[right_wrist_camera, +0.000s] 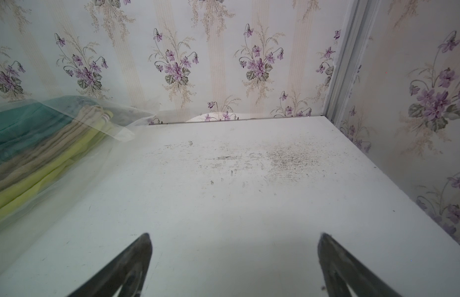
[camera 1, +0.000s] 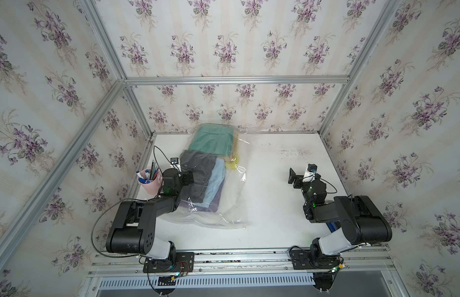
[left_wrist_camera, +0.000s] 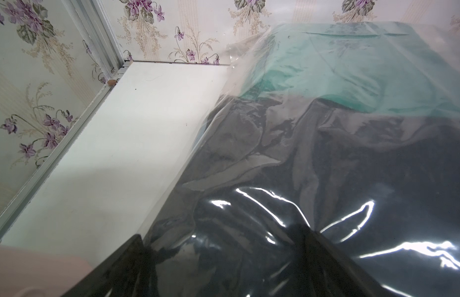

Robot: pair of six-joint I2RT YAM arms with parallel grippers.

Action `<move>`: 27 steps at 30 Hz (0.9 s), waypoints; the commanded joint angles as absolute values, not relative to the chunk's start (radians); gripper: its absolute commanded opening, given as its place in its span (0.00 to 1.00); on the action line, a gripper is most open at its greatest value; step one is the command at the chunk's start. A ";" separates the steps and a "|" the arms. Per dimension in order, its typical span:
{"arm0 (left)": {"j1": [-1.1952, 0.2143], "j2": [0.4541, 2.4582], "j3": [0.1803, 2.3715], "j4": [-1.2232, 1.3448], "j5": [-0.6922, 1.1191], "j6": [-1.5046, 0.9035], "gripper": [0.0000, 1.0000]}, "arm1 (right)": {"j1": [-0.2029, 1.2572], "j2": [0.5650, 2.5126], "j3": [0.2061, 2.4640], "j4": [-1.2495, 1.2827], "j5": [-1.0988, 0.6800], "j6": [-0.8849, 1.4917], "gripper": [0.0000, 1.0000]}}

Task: Take the trousers out of the vacuum bag
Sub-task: Adjust the vacuum bag at the center of the board.

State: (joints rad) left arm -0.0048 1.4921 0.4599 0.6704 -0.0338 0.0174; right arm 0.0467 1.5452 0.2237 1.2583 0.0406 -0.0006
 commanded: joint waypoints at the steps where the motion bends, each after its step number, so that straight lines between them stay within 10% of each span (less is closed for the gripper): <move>1: -0.005 1.494 0.464 0.667 -0.029 0.029 1.00 | 0.048 1.544 0.221 1.288 0.046 0.000 1.00; 19: -0.006 1.493 0.463 0.671 -0.031 0.033 1.00 | 0.048 1.542 0.218 1.292 0.065 0.003 1.00; 27: -0.053 1.359 0.611 0.291 -0.149 0.013 1.00 | 0.051 1.308 0.253 1.025 0.162 0.058 1.00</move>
State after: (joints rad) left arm -0.0456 1.4017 0.5800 0.4648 -0.0910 0.0250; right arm 0.0486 1.3788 0.2321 1.1599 0.1207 0.0254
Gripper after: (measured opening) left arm 0.999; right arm 0.998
